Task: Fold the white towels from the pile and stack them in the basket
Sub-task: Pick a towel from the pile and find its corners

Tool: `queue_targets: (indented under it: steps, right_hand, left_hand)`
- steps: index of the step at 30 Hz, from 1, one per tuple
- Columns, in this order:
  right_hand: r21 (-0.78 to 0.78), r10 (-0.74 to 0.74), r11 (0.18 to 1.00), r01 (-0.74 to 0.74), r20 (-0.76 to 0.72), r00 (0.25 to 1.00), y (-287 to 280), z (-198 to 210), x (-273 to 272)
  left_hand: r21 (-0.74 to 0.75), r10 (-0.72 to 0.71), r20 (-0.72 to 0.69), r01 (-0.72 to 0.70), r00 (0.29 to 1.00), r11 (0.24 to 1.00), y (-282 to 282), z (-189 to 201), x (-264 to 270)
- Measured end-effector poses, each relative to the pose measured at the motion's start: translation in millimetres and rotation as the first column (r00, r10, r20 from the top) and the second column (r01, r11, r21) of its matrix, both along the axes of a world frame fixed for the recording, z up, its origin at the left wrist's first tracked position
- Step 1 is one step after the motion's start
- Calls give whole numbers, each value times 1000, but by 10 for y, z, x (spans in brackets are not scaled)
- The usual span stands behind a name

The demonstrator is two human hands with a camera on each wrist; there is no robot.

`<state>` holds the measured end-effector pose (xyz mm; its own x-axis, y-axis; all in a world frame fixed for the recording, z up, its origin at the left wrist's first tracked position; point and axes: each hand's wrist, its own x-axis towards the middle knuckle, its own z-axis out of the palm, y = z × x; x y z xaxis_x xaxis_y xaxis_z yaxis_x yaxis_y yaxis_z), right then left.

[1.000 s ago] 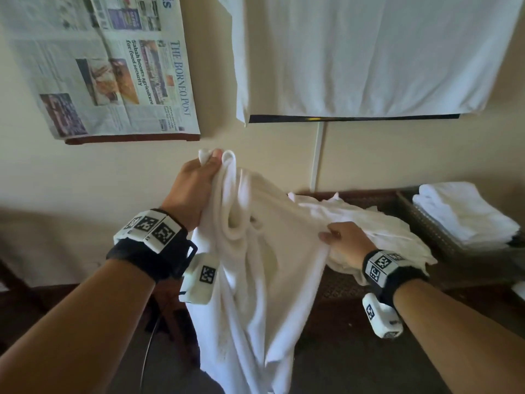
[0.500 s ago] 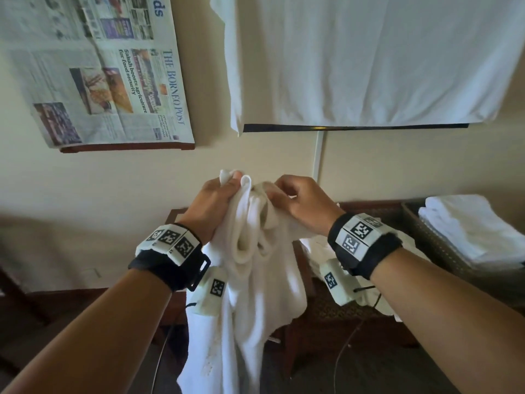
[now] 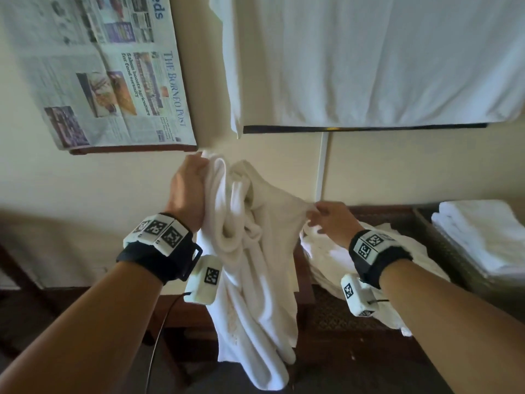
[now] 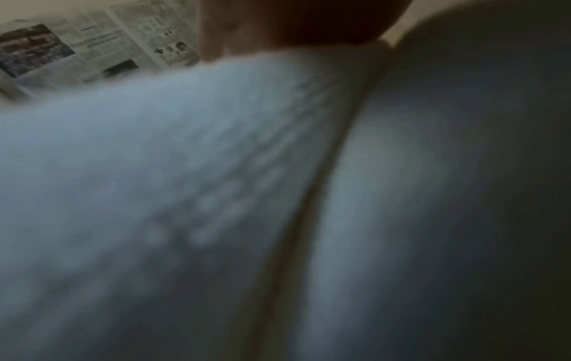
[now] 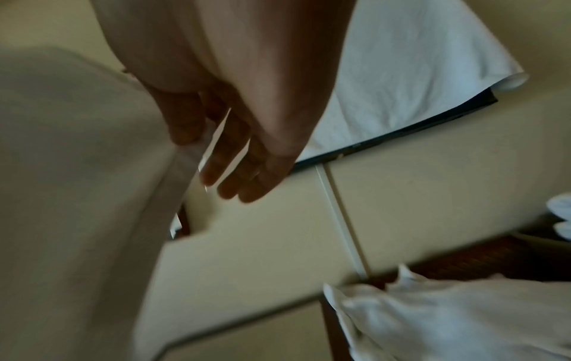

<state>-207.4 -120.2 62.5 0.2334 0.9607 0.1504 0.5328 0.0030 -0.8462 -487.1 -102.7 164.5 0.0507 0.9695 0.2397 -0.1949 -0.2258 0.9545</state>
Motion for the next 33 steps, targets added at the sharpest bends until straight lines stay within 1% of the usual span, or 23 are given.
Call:
queue_targets:
  steps: [1, 2, 3, 5, 6, 7, 8, 10, 13, 15, 17, 22, 25, 28, 33]
  right_hand:
    - [86, -18, 996, 18, -2, 1000, 24, 188, -16]
    - [180, -34, 983, 36, -14, 999, 35, 411, -54]
    - [272, -44, 961, 50, -28, 999, 47, 642, -97]
    - [419, -21, 908, 31, -27, 999, 13, 1142, -270]
    - [477, 14, 879, -6, -14, 1000, -18, 1374, -375]
    - [528, 59, 848, -49, -1, 998, -53, 1591, -491]
    - [568, 97, 818, -91, 20, 995, -103, 1797, -621]
    - [630, 145, 757, -175, 99, 984, -218, 2167, -905]
    - [683, 216, 667, -298, 206, 954, -371, 2574, -1338]
    - [681, 276, 639, -358, 232, 933, -432, 2733, -1582]
    - [684, 315, 618, -389, 237, 919, -457, 2836, -1782]
    - [716, 343, 573, -398, 231, 911, -457, 3023, -2129]
    - [707, 344, 581, -403, 236, 909, -448, 3075, -2297]
    - [697, 342, 593, -403, 235, 910, -433, 3082, -2421]
    - [679, 293, 622, -391, 262, 920, -381, 3026, -2573]
  left_hand:
    - [45, -23, -54, 25, 998, 999, -16, 67, -31]
    - [103, -73, -126, 86, 989, 991, -14, 143, -82]
    - [144, -152, -172, 177, 973, 974, -11, 233, -134]
    - [178, -368, -214, 406, 905, 896, 8, 431, -296]
    - [205, -435, -237, 483, 868, 851, 26, 542, -399]
    - [242, -461, -262, 520, 848, 819, 50, 651, -495]
    - [290, -450, -277, 521, 849, 803, 89, 752, -596]
    - [354, -415, -267, 489, 870, 797, 168, 951, -740]
    - [429, -413, -175, 447, 894, 785, 193, 1219, -867]
    - [469, -414, -121, 419, 902, 777, 158, 1349, -897]
    - [508, -401, -96, 391, 911, 768, 110, 1442, -916]
    - [529, -457, -47, 410, 888, 743, 92, 1586, -1051]
    - [540, -498, -22, 430, 867, 724, 76, 1641, -1145]
    - [530, -519, 1, 439, 855, 725, 100, 1651, -1234]
    - [458, -551, -10, 493, 835, 740, 166, 1607, -1370]
